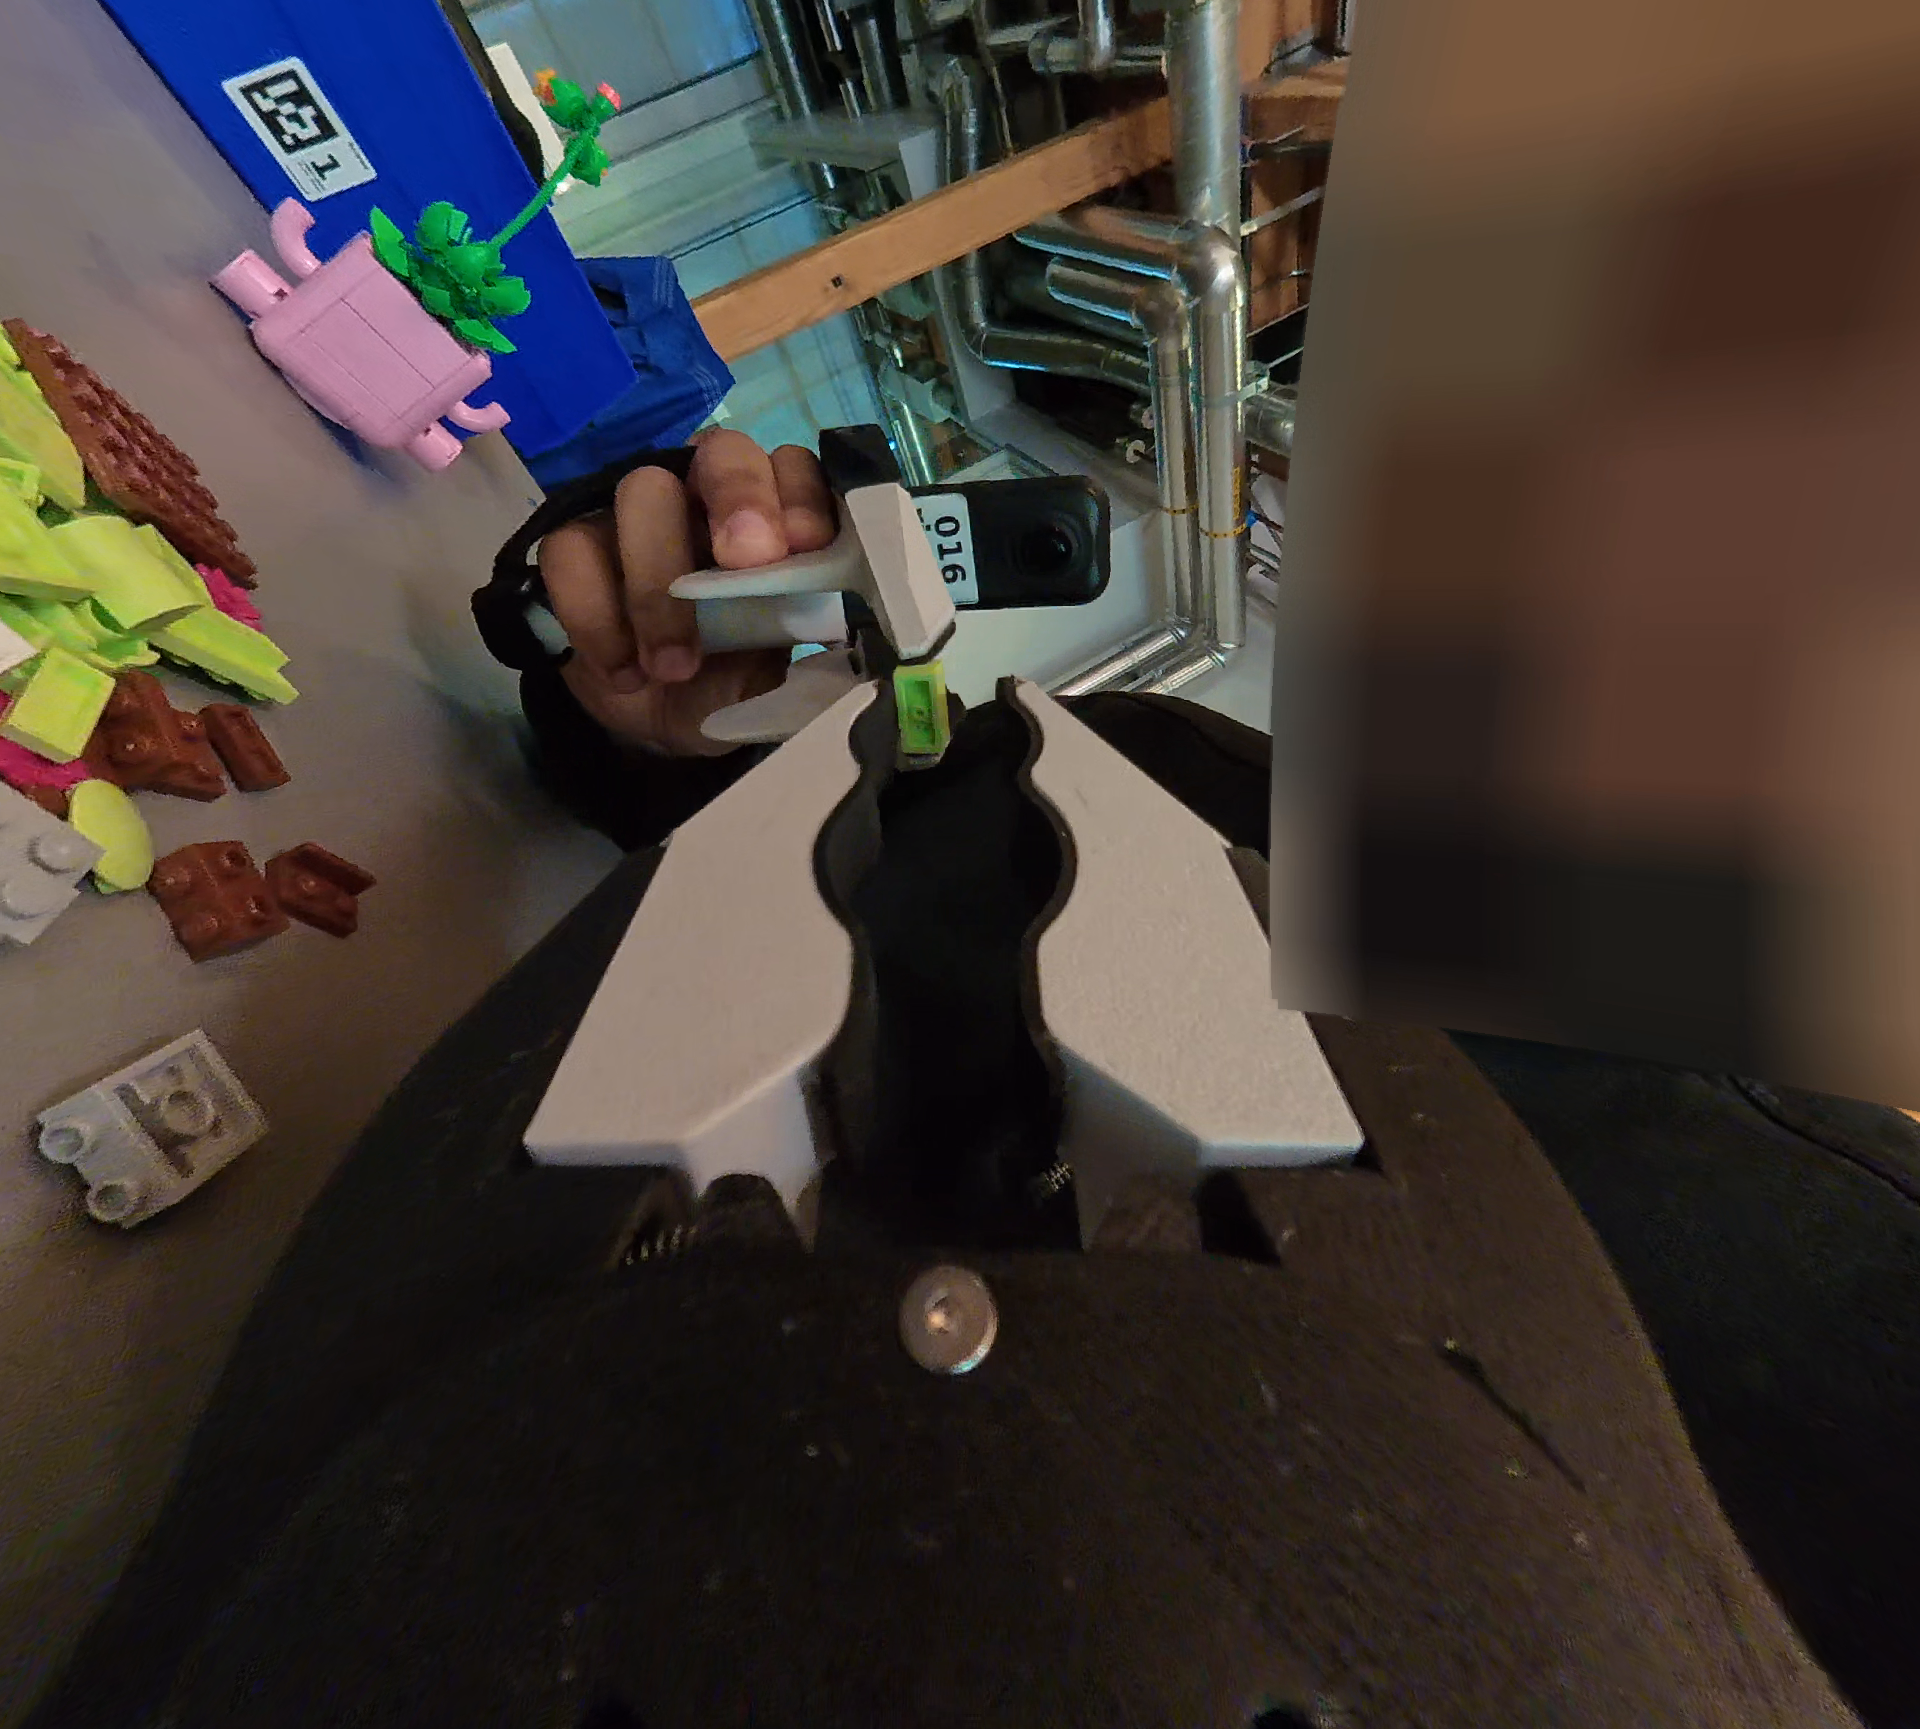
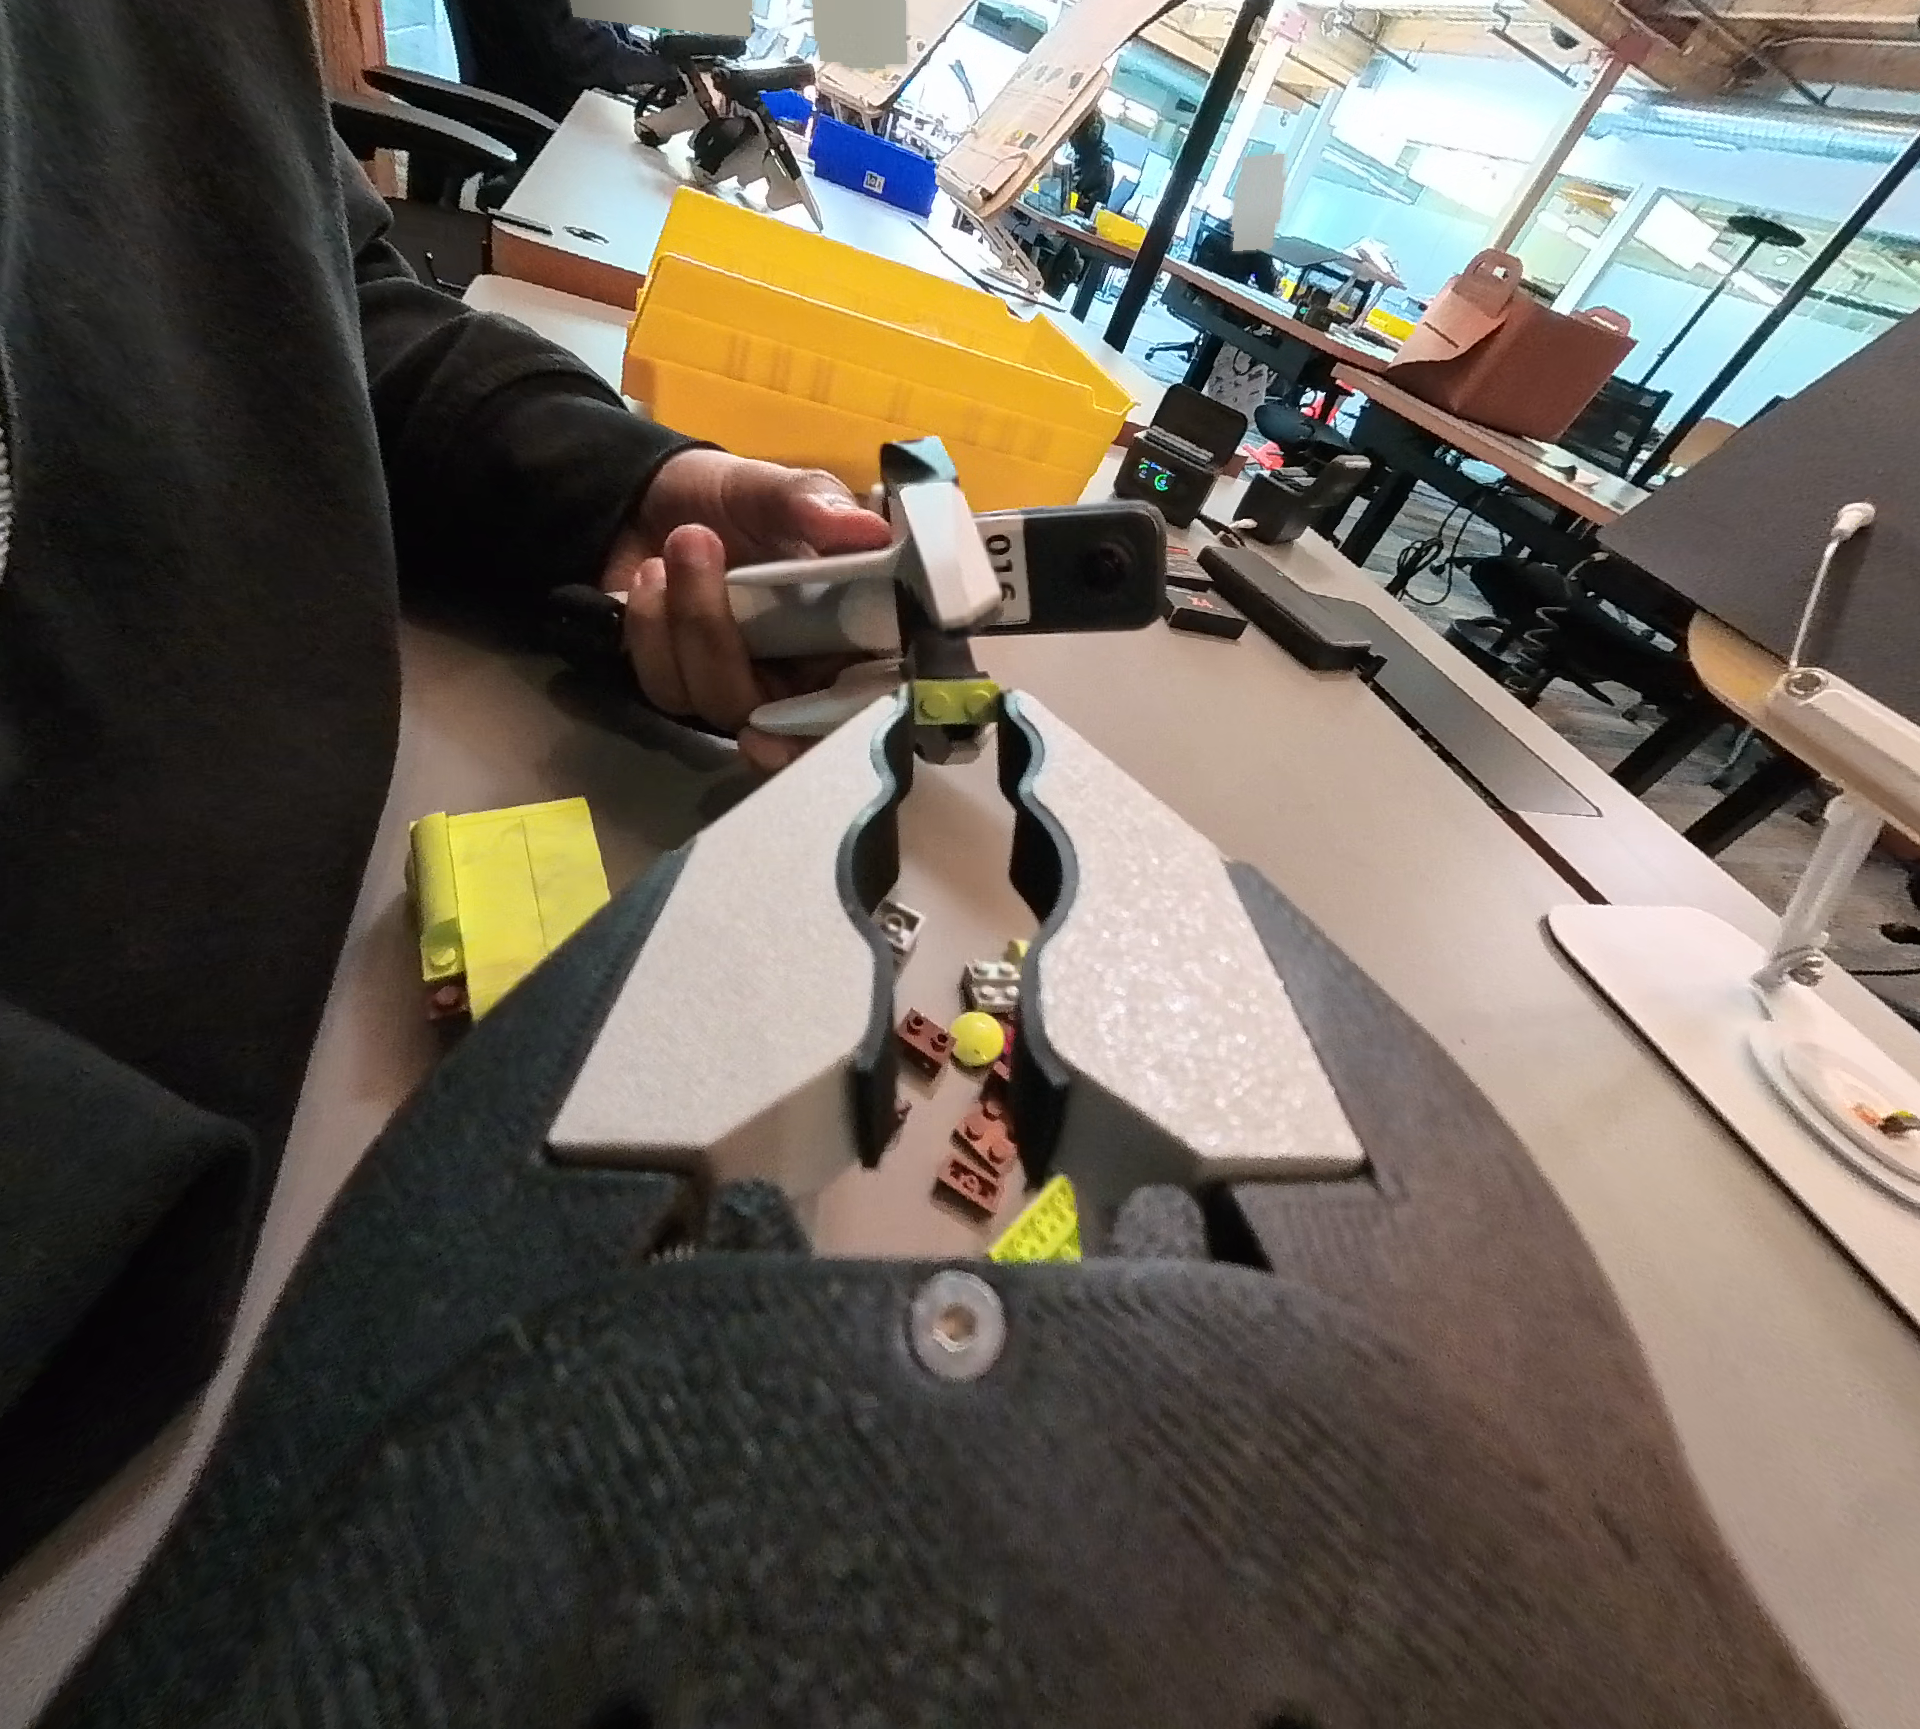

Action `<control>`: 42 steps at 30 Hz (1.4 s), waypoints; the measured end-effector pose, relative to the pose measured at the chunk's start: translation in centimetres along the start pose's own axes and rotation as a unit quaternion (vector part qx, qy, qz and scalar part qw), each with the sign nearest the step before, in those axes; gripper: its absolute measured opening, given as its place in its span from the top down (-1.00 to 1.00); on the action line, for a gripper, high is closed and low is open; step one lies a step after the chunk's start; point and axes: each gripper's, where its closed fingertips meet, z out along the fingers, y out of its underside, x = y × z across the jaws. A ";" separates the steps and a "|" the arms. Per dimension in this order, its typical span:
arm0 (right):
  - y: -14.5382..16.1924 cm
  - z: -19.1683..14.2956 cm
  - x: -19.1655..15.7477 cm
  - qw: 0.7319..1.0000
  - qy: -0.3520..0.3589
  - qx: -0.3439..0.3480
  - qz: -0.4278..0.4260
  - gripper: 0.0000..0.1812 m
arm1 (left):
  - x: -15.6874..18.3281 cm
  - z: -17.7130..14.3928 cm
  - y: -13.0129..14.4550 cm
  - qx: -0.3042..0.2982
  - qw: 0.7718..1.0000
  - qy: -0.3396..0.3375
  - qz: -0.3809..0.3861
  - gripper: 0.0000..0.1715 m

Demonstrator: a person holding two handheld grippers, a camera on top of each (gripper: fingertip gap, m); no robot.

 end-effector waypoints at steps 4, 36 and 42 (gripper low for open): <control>-0.4 -0.1 -0.2 1.000 -0.007 0.011 0.003 0.85 | 0.0 0.1 0.2 -0.008 1.000 0.009 -0.007 0.89; 0.1 0.0 -0.4 0.999 0.005 -0.011 -0.032 0.84 | -1.3 -0.3 0.3 -0.017 0.999 -0.034 -0.002 0.95; 0.2 -0.1 -0.4 0.999 0.004 -0.015 -0.033 0.84 | -1.2 -0.3 0.3 -0.016 0.999 -0.027 -0.007 0.95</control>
